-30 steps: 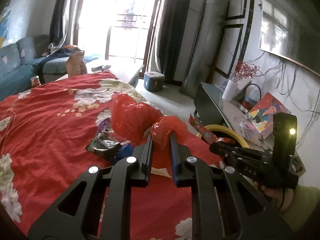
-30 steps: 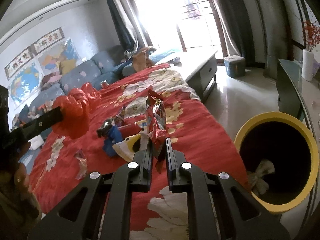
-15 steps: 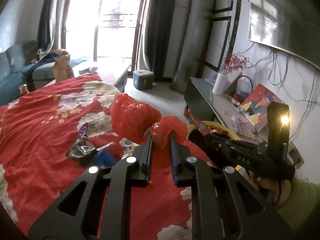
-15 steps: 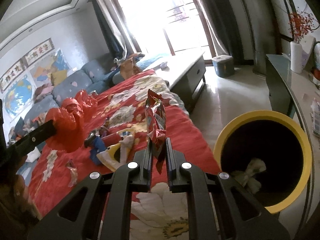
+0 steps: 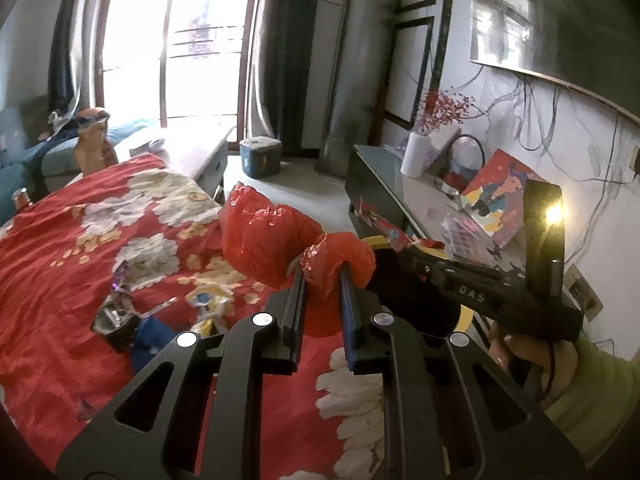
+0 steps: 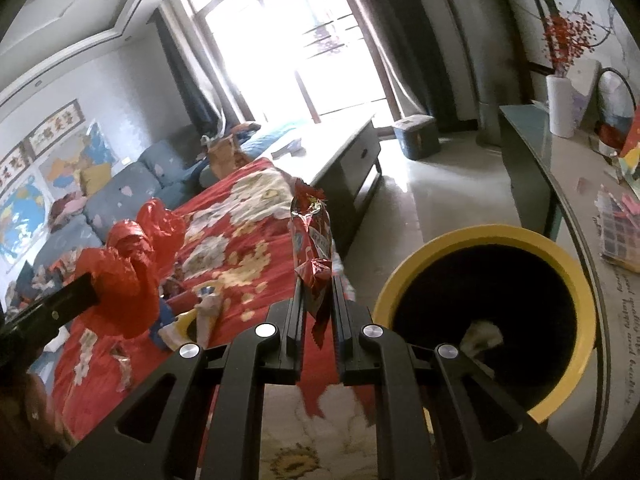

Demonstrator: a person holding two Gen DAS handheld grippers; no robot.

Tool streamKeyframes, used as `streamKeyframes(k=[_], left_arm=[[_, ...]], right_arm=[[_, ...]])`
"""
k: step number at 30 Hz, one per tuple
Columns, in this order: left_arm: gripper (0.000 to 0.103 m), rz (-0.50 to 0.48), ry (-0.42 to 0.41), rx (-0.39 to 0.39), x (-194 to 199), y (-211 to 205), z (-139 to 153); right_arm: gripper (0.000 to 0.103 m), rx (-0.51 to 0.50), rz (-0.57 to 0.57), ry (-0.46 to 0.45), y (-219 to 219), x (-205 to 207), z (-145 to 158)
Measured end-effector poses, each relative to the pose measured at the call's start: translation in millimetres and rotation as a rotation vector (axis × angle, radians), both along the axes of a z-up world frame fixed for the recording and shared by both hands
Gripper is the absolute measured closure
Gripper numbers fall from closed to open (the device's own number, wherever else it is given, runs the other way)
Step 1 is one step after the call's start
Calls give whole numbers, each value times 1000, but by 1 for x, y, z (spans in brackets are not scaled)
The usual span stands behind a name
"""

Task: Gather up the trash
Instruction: 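Carry the red bag and red chip bag over the yellow-rimmed bin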

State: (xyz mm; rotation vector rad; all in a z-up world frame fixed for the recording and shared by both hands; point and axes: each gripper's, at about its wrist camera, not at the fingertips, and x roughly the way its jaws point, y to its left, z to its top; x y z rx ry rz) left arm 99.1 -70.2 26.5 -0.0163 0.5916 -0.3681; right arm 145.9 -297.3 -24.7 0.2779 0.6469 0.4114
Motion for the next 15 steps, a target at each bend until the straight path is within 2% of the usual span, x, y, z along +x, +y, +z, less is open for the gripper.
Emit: streamKeyframes(k=[15], left_arm=[[92, -97, 34, 12, 19, -50, -16]], right_arm=[[92, -10, -133, 23, -48, 11, -14]])
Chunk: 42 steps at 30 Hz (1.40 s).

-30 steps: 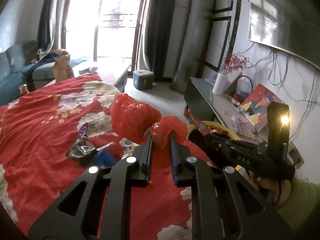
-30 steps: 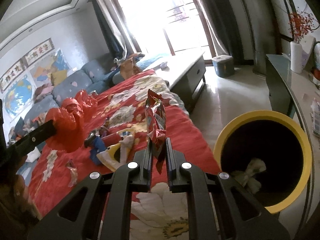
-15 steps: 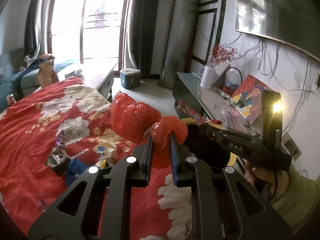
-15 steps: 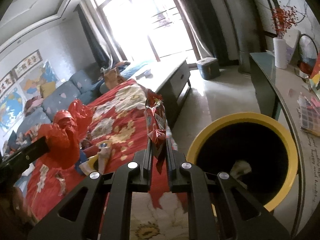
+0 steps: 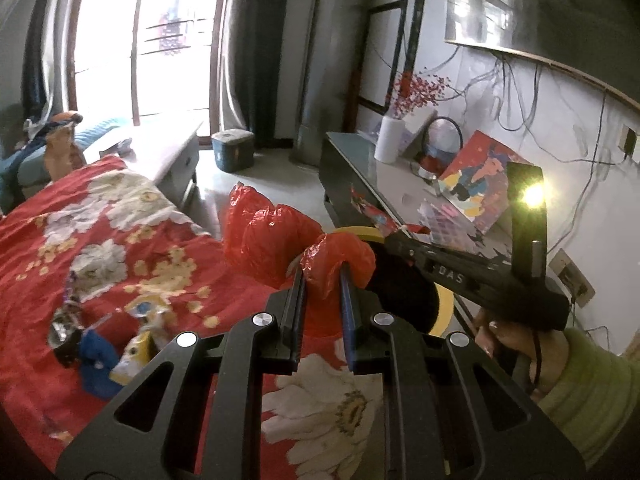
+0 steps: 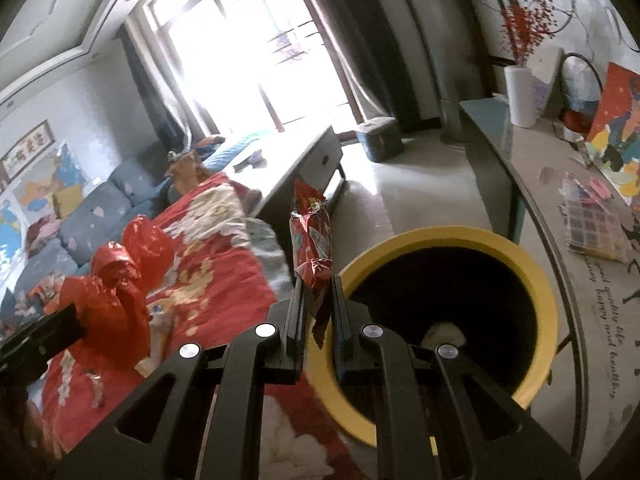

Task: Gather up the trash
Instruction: 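Carry the red bag and red chip bag over the yellow-rimmed bin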

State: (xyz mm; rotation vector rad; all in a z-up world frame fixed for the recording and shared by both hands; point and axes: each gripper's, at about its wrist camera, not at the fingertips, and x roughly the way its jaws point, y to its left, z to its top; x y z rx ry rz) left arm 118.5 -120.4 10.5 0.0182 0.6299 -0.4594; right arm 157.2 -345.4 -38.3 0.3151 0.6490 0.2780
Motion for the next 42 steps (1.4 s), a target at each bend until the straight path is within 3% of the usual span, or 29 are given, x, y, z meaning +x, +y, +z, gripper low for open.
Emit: streamKeyframes(k=[20, 38, 40, 42], left_arm=[[92, -114, 90, 24, 30, -62, -38], [92, -150, 207, -31, 66, -81, -80], [92, -147, 209, -29, 70, -83, -81], [84, -146, 211, -26, 73, -84, -83]], right_arm=[[92, 6, -111, 114, -57, 17, -38], [90, 40, -141, 190, -81, 26, -67], [86, 49, -142, 199, -83, 27, -68], [78, 58, -151, 204, -85, 27, -68]])
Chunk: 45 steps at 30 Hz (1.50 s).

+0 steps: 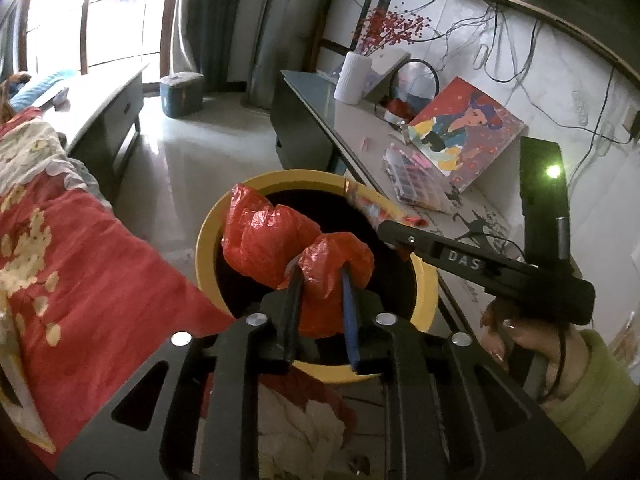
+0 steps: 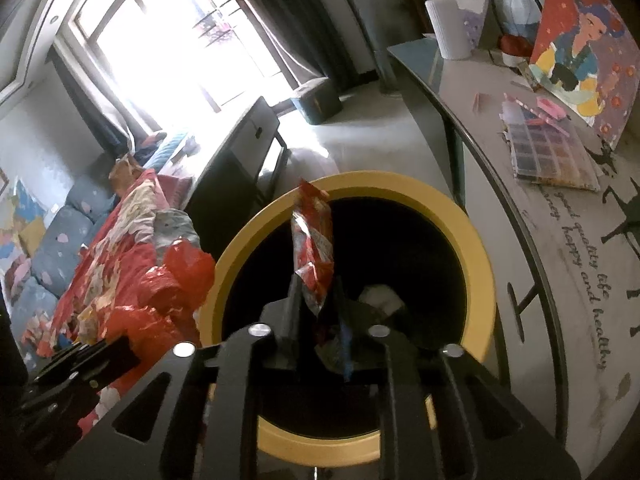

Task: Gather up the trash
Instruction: 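Open both tools to drop the red bag and chip bag into the bin, then move both open tools back toward the trash on the bedspread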

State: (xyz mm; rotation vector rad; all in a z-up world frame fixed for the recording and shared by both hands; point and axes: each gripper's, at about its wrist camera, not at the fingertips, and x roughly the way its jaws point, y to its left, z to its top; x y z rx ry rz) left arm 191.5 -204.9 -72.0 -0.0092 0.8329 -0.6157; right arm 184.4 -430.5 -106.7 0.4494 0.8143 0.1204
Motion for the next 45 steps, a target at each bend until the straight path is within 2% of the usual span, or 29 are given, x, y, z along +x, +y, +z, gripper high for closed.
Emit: streamKeyframes(k=[1, 3, 5, 9, 13, 15, 21, 34, 37, 45], left_arm=[[80, 4, 1, -1, 0, 1, 0], [60, 14, 1, -12, 1, 2, 1], [54, 29, -5, -15, 0, 4, 3], [33, 55, -13, -35, -1, 10, 9], [19, 81, -24, -51, -3, 18, 16], [11, 94, -36, -58, -6, 21, 20], [11, 128, -66, -57, -14, 30, 31], [11, 185, -126, -69, -35, 56, 53], [11, 197, -153, -65, -42, 62, 60], [11, 248, -204, -54, -57, 84, 72]], right_arm=[[74, 2, -5, -1, -1, -1, 0], [65, 1, -14, -5, -3, -1, 2], [62, 3, -21, -7, -4, -1, 3], [47, 2, -34, -13, -6, -3, 5], [44, -6, -36, -32, -4, -5, 12], [39, -11, -37, -41, -2, -6, 15], [31, -31, -32, -73, 7, -10, 27], [29, -63, 6, -146, 31, -23, 55], [22, -71, 23, -164, 40, -26, 61], [21, -83, 83, -210, 64, -35, 77]])
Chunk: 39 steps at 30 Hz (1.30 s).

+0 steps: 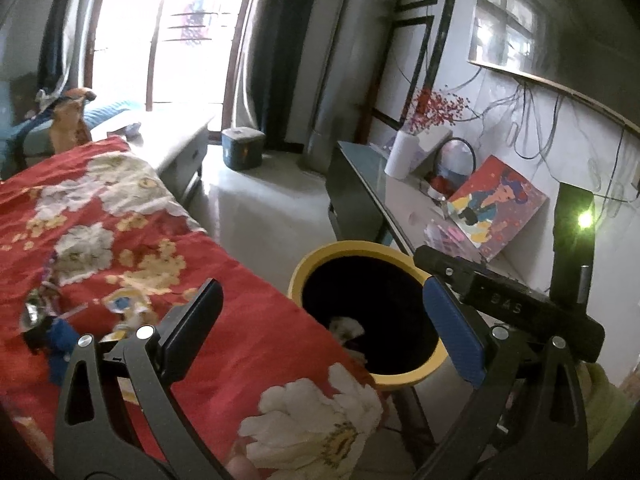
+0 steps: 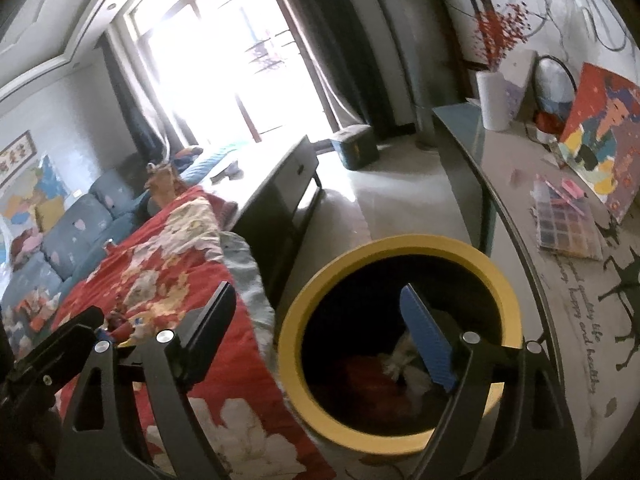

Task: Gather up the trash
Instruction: 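Move both open tools back toward the trash on the bedspread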

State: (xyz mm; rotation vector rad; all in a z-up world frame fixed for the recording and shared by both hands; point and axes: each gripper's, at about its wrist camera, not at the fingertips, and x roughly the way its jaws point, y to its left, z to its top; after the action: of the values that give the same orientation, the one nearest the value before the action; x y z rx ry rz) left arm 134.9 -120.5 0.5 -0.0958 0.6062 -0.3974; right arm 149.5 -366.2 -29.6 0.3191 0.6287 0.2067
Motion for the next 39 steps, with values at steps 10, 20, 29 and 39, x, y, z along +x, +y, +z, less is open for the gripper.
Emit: streamKeyframes(k=[10, 20, 29, 39], left_arm=[[11, 78, -64, 37, -18, 33, 12], [11, 164, -80, 27, -29, 69, 15], [11, 248, -81, 14, -37, 103, 16], [11, 347, -66, -34, -40, 147, 14]], right_arm=[[19, -12, 75, -33, 34, -8, 13], [19, -30, 143, -58, 65, -15, 21], [19, -48, 217, -61, 100, -22, 22], [19, -69, 299, -47, 137, -28, 19]])
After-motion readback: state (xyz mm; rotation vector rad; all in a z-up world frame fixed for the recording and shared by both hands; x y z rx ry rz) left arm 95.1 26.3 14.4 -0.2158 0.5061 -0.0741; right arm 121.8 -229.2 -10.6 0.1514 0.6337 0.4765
